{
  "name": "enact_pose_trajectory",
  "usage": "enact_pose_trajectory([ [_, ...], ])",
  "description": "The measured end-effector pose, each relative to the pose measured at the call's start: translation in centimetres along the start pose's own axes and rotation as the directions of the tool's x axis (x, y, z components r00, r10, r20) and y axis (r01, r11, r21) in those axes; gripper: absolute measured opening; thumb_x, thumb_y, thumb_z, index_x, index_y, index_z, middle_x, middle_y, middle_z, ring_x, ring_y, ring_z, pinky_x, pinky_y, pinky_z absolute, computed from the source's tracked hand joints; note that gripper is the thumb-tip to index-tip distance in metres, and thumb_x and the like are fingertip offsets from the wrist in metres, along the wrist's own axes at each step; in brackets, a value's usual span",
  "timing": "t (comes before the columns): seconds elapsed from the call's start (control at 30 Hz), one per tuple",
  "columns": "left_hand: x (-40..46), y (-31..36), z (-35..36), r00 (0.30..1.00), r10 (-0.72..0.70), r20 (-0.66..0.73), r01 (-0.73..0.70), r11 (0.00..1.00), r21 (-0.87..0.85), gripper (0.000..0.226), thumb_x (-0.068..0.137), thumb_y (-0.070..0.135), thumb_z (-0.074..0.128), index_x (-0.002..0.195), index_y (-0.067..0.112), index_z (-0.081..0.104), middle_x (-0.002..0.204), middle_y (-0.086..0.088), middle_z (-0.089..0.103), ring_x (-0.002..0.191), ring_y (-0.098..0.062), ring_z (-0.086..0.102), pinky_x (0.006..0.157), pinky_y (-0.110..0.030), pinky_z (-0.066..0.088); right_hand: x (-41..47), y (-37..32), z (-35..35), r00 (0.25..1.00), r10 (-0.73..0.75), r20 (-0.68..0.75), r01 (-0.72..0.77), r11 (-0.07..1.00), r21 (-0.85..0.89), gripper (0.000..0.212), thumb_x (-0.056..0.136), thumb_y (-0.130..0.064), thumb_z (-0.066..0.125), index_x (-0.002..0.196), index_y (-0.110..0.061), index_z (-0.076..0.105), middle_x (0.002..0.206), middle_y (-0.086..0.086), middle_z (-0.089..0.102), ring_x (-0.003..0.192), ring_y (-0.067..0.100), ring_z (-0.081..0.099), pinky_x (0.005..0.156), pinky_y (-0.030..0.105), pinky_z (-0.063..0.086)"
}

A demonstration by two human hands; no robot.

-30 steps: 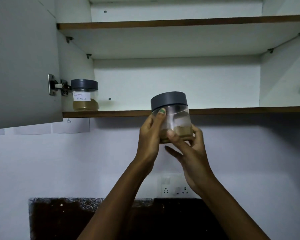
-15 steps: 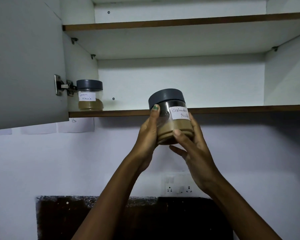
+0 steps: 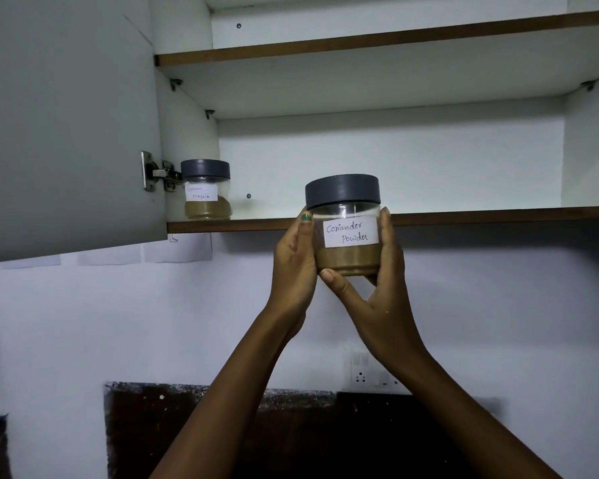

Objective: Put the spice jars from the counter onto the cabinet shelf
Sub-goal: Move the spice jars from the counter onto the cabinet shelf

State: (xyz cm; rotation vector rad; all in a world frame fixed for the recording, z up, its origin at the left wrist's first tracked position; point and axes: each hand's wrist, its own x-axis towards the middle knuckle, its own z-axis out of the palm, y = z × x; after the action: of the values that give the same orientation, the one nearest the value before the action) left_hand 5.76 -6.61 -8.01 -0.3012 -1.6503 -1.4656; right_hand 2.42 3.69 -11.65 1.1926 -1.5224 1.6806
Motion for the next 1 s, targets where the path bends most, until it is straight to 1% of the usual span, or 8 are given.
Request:
enact_pose_trajectory([
  [0.1,0.1,0.2,-0.2,1.000,0.021,-0.005,-0.021,1.000,0.016,0.047,0.098,0.040,0.032,0.139,0.019,0.045,0.110,0.014,0.064,0.094,0.010,0.064,0.073,-0.009,0.052,1.1,0.3,0.9,0.999,-0.039,-0.018,0.038,0.999,-0.012,0.088,0.079,-0.042,0.067,0.143,-0.038,0.006,0.139,-0.023,0.022,0.137,0.004,0.028,0.109,0.031,0.039],
  [0.2,1.1,0.7,-1.5,0.997,0.070,-0.009,-0.069,0.995,0.076,0.060,0.091,0.050,0.037,0.146,0.025,0.033,0.136,0.009,0.053,0.120,0.003,0.052,0.092,-0.007,0.045,4.1,0.5,3.4,0.990,-0.122,-0.071,0.119,0.992,-0.036,0.089,0.079,-0.034,0.066,0.147,-0.027,0.008,0.140,-0.014,0.026,0.133,-0.007,0.026,0.106,0.014,0.033],
  [0.37,3.6,0.8,-4.1,0.973,0.202,-0.114,-0.143,0.909,0.392,0.060,0.097,0.040,0.040,0.150,0.024,0.018,0.155,0.008,0.021,0.125,0.007,0.030,0.082,0.011,0.027,9.3,0.8,8.6,0.978,-0.186,-0.096,0.181,0.982,-0.057,0.089,0.082,-0.031,0.067,0.148,-0.022,0.008,0.144,0.010,0.031,0.133,0.018,0.033,0.104,0.043,0.043],
  [0.43,4.9,0.5,-5.4,0.965,0.230,-0.125,-0.145,0.868,0.475,0.061,0.098,0.039,0.040,0.151,0.022,0.015,0.155,0.005,0.020,0.126,0.003,0.032,0.089,0.004,0.030,10.5,1.2,10.5,0.980,-0.188,-0.066,0.179,0.976,-0.120,0.090,0.082,-0.035,0.065,0.149,-0.018,0.007,0.146,0.013,0.029,0.133,0.021,0.032,0.105,0.045,0.041],
  [0.5,5.9,-0.1,-6.7,0.971,0.206,-0.120,-0.115,0.845,0.522,0.062,0.098,0.040,0.039,0.152,0.022,0.012,0.156,0.001,0.023,0.134,-0.009,0.034,0.107,-0.019,0.033,11.0,1.9,12.0,0.985,-0.169,-0.032,0.160,0.971,-0.180,0.090,0.084,-0.035,0.064,0.150,-0.016,0.006,0.148,0.015,0.027,0.134,0.025,0.032,0.106,0.045,0.039],
  [0.6,6.7,-1.6,-8.2,0.988,0.119,-0.096,-0.040,0.808,0.589,0.064,0.099,0.043,0.035,0.152,0.024,0.005,0.156,-0.003,0.025,0.144,-0.023,0.021,0.119,-0.045,0.018,11.2,3.2,13.5,0.993,-0.122,0.006,0.118,0.950,-0.289,0.091,0.084,-0.037,0.063,0.150,-0.016,0.004,0.148,0.016,0.027,0.131,0.029,0.036,0.102,0.045,0.041],
  [0.77,7.1,-2.9,-9.4,0.996,0.068,-0.058,-0.015,0.767,0.641,0.083,0.083,0.064,0.023,0.151,0.027,-0.007,0.160,0.005,0.008,0.143,-0.007,-0.007,0.115,-0.035,-0.014,11.3,4.6,15.1,0.993,-0.111,0.038,0.116,0.876,-0.468,0.094,0.086,-0.049,0.056,0.150,-0.015,-0.004,0.152,0.013,0.025,0.138,0.026,0.031,0.112,0.043,0.029],
  [1.0,8.3,-4.4,-10.3,0.995,0.033,-0.089,0.040,0.704,0.709,0.076,0.095,0.053,0.031,0.151,0.019,-0.009,0.161,0.002,-0.005,0.146,-0.013,-0.010,0.118,-0.037,0.002,10.9,6.4,15.3,0.981,-0.090,0.174,0.187,0.693,-0.696,0.090,0.091,-0.050,0.045,0.149,-0.009,-0.011,0.158,0.010,0.014,0.142,0.021,0.022,0.116,0.036,0.005],
])
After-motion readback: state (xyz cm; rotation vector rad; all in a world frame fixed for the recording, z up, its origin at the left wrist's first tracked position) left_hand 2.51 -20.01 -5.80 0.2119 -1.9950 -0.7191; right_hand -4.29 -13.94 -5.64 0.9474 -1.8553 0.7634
